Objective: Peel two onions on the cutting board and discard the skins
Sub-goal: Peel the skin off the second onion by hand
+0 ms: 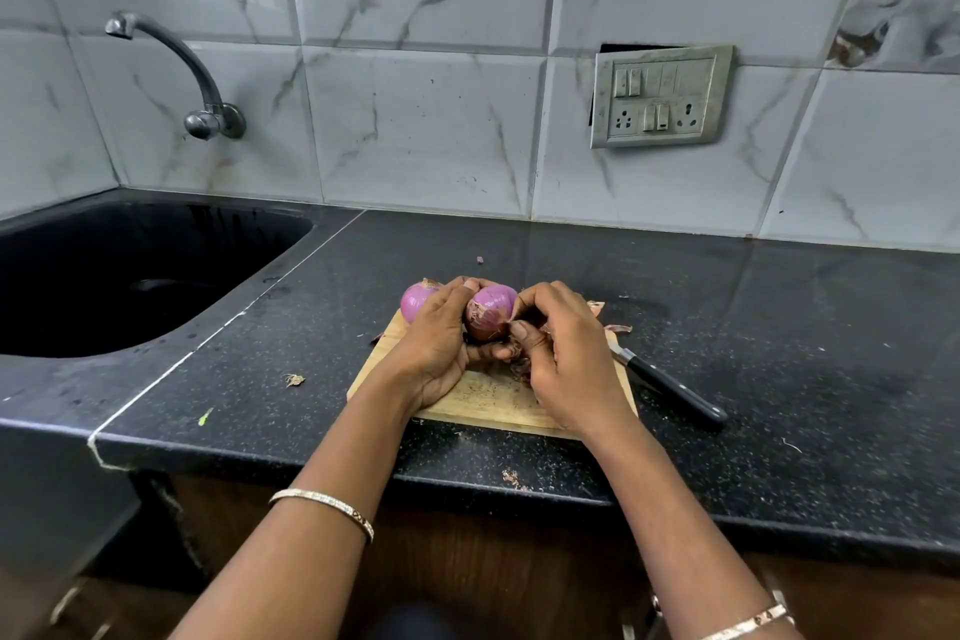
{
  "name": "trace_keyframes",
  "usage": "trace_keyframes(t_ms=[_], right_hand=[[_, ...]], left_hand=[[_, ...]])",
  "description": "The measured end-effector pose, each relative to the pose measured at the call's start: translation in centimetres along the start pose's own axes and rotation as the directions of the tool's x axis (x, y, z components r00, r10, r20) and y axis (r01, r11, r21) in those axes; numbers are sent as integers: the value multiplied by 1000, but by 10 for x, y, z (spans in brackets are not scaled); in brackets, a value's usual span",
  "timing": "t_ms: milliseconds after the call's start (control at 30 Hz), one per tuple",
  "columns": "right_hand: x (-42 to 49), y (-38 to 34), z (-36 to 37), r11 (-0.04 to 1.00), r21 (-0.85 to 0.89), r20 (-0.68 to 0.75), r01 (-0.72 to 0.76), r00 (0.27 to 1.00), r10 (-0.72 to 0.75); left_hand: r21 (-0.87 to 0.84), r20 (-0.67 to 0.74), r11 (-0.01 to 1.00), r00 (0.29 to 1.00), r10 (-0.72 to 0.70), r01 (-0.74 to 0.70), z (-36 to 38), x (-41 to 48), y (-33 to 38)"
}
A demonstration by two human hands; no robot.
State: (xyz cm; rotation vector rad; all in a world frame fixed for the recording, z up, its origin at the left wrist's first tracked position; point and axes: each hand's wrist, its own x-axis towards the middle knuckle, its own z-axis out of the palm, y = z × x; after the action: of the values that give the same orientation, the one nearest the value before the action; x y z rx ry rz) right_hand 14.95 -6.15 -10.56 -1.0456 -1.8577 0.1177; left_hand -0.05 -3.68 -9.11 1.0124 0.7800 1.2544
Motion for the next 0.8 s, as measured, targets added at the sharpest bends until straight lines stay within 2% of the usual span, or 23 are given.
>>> trace_keyframes(t_ms=[133,300,367,533,667,800], right_hand=[[-1,-1,-2,999,-5,1,-39,999,39],[-2,-4,-7,986,24,-138,-164,976,166],[-1,-5,-9,988,59,-156,-145,976,152],[0,-5,-5,998,34,-67,-59,996,61],[0,-2,-4,997,39,-114,-71,991,75],[0,0,-3,997,40,-136,-73,988,77]], left_hand=[[-78,-101,997,995,-21,13,-1,3,0],[-144,-111,989,992,-51,35,-1,5,-2],[-152,-95,988,995,-40,25,-2,5,-2],[-38,-34,999,999,-2,1,-2,3,-2],[5,-12,1000,1000,-7,7,-2,2,-2],[-32,10,998,998,-58,58,0,1,-1]])
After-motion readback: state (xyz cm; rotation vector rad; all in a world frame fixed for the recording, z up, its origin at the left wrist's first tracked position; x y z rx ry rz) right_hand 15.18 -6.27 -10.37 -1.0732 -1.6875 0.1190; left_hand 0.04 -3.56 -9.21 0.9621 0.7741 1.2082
